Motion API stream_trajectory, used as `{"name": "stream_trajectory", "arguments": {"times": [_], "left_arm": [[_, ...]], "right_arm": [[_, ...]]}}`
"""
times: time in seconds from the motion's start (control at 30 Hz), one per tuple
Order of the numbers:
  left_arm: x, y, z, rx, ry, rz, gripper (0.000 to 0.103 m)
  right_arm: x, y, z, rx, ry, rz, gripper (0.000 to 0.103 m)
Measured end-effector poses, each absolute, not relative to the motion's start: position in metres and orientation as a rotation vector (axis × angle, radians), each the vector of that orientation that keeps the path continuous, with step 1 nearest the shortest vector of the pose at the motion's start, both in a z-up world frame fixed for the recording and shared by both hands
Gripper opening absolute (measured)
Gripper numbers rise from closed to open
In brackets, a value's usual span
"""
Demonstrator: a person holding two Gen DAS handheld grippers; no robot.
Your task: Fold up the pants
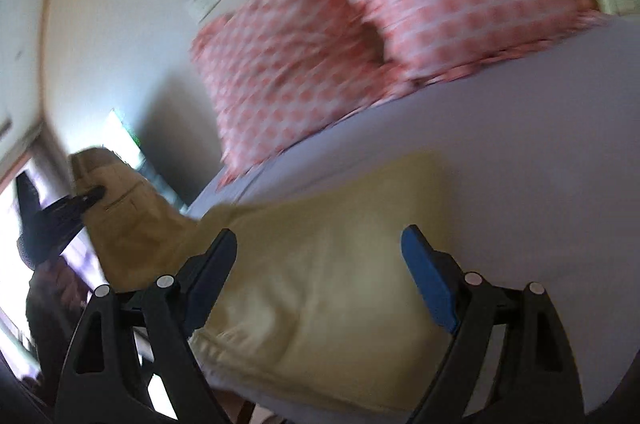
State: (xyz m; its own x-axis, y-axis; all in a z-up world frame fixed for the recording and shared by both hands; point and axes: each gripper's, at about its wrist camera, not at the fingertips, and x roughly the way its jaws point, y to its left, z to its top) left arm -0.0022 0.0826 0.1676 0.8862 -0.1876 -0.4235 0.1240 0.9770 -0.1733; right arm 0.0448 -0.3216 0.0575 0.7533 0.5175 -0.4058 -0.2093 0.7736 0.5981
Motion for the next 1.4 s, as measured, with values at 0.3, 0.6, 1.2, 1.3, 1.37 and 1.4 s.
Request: {"name": "stream_trajectory", "arguments": {"times": [0.3,0.6,1.2,1.3,1.37,1.4], "left_arm": [[-0.011,-0.141,0.036,0.304,0.708,-0.59,0.009],[-0.031,-0.153,0.044,0.351,0.532,-0.543,0.009],[0.054,0.093,0.053,-0.156,0.853,-0.265,0.078],[0.089,0.121,0.032,-0.265,0.974,-0.278,0.077],[0.098,0.119,0.029,-0.268,0.979,-0.326,0.077],[0.1,0.114,0.029,-0.274,0.988,-0.38,0.076]], "right_arm": [[0.039,-0.4,0.047,0.768,0.574,0.308,0.086],[0.095,-0.353,0.038,0.677,0.754,0.42,0.086],[0.117,-0.336,0.014,0.607,0.904,0.453,0.047],[0.118,-0.334,0.014,0.596,0.903,0.482,0.047],[0.12,-0.334,0.013,0.601,0.906,0.504,0.044],[0.121,-0.334,0.012,0.606,0.909,0.511,0.04]]}}
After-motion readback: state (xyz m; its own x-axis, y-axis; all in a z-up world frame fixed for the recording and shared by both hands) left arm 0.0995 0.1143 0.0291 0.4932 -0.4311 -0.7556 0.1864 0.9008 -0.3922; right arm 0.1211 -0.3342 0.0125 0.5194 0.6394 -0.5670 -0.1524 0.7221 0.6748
